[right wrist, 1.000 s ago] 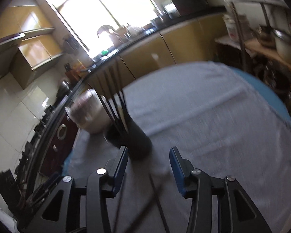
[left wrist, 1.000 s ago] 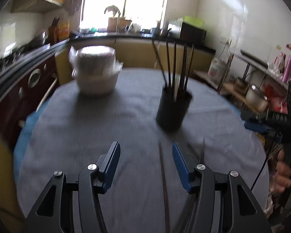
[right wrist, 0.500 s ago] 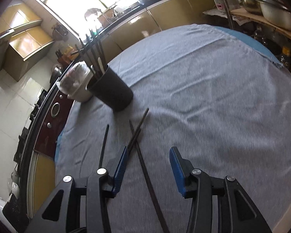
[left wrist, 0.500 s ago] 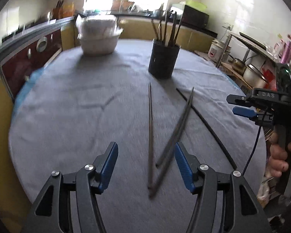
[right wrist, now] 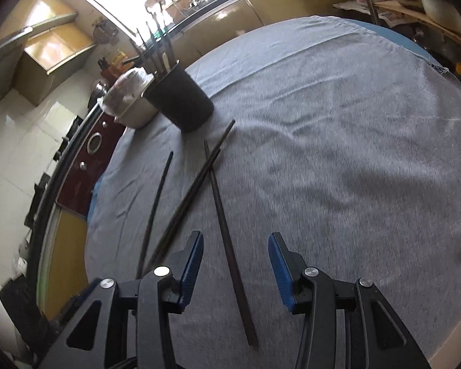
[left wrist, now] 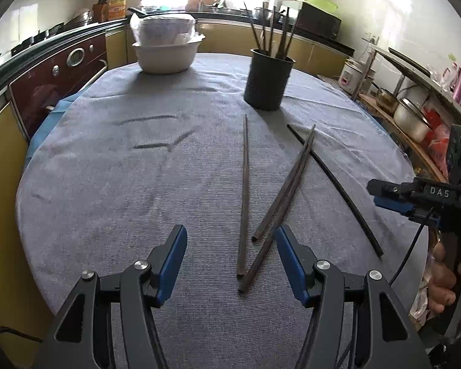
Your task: Organize utensils
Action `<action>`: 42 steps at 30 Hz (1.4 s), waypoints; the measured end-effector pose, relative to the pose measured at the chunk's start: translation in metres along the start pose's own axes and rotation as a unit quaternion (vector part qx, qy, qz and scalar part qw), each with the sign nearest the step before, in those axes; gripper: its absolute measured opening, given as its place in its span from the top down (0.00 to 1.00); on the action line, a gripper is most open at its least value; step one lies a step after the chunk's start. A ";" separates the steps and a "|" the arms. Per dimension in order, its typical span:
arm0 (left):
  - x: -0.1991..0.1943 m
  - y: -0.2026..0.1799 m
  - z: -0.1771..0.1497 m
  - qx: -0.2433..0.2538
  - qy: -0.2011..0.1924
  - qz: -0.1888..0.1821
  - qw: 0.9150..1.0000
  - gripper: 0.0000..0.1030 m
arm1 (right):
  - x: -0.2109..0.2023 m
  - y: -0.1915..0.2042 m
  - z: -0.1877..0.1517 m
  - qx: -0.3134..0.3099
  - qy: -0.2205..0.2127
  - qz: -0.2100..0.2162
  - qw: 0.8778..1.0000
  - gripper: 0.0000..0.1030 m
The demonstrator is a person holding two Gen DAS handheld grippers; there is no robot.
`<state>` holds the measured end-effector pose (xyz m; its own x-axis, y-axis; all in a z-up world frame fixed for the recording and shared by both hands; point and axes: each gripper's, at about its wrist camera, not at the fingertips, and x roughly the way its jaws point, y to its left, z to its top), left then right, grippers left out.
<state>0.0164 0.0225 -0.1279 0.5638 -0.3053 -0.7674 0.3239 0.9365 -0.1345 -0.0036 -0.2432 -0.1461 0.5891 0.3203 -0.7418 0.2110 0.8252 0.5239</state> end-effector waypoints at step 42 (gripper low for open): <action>0.107 -0.002 0.149 -0.021 0.075 0.010 0.997 0.52 | 0.020 -0.033 0.073 0.096 -0.002 0.090 0.991 0.61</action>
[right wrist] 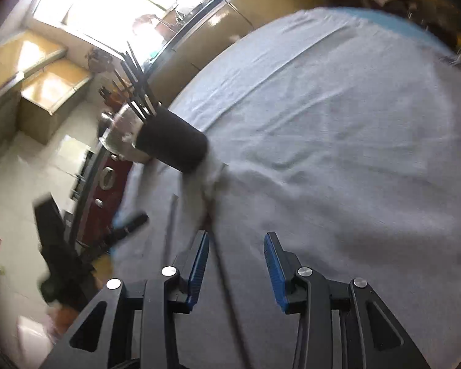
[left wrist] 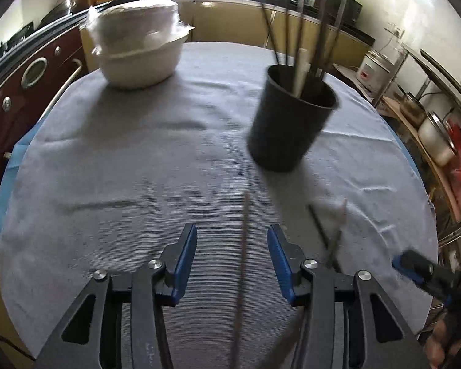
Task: Organize utensils
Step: 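Grasp a chopstick with the left gripper while the right gripper grasps chopsticks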
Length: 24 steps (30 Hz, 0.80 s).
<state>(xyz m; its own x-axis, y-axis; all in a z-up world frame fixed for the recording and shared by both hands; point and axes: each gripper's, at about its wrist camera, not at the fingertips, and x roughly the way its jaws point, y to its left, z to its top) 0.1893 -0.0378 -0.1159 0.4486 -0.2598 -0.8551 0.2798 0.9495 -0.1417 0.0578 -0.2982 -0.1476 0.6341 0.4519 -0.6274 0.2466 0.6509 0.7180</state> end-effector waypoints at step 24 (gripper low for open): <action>0.060 -0.022 0.027 0.060 0.081 -0.040 0.994 0.67 | 0.106 0.027 0.047 0.044 0.019 -0.080 0.996 0.92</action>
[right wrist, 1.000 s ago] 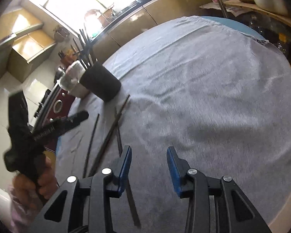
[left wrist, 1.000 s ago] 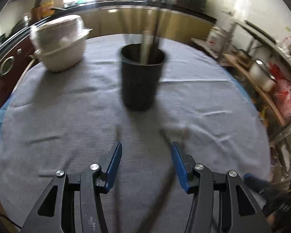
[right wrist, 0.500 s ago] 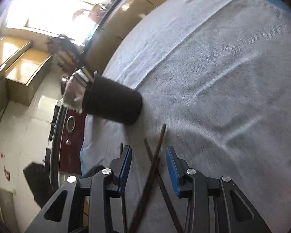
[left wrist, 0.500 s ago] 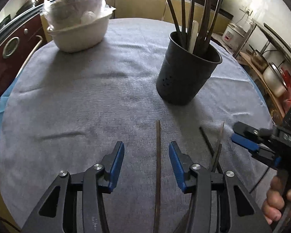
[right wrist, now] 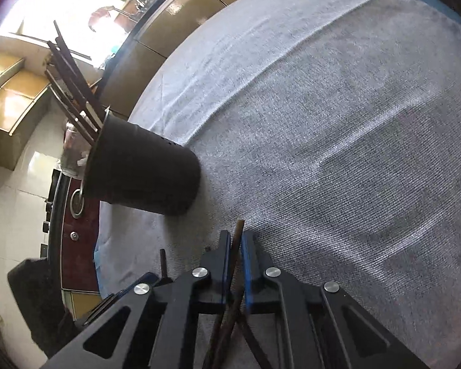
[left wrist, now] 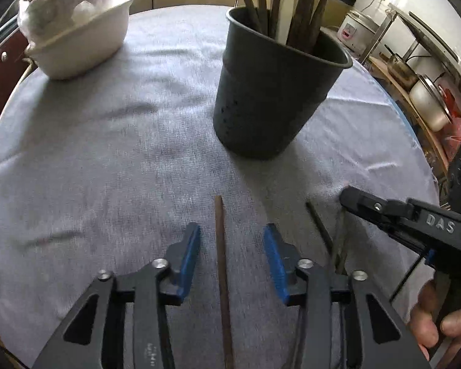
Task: Organize utensils
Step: 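Grasp a chopstick with the left gripper while the right gripper grasps chopsticks, then lift the chopsticks upright and carry them over the black cup with both grippers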
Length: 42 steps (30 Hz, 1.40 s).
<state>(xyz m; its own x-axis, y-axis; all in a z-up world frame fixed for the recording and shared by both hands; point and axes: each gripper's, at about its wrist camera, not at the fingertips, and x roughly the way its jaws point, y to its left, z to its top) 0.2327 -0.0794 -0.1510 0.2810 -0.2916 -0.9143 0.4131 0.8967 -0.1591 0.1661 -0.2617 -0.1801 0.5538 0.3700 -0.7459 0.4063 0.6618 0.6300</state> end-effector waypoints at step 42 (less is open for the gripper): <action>-0.199 -0.044 -0.051 0.031 -0.264 0.030 0.964 0.95 | -0.189 0.092 -0.056 -0.151 -0.211 0.100 0.961 0.94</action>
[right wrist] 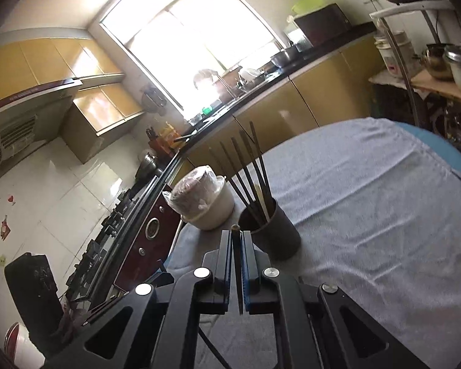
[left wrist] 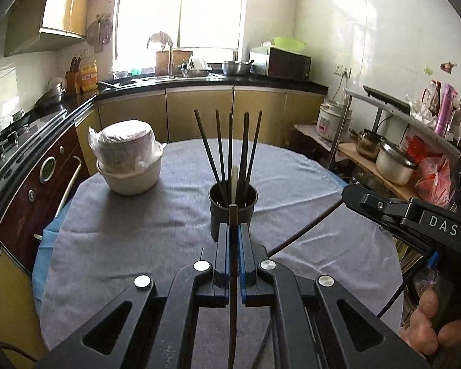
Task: Organize utensils
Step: 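Lift the chopsticks upright and carry them over the black cup with both grippers, then drop the chopsticks into the black cup and open both grippers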
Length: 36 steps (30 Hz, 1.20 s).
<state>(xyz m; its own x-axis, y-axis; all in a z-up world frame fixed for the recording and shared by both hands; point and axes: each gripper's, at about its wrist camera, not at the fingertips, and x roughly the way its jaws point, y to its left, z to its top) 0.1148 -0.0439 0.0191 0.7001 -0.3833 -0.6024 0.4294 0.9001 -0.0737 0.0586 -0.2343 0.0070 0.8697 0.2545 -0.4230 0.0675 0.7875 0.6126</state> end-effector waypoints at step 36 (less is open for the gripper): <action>-0.008 0.021 0.142 0.006 -0.082 -0.006 0.997 0.95 | 0.013 0.042 0.126 -0.033 -0.097 -0.040 0.994 0.94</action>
<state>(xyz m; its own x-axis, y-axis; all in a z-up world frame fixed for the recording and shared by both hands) 0.1989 -0.0514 0.1351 0.7783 -0.4241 -0.4631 0.4448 0.8929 -0.0702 0.1345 -0.2683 0.1113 0.9413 0.0806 -0.3278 0.1140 0.8381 0.5334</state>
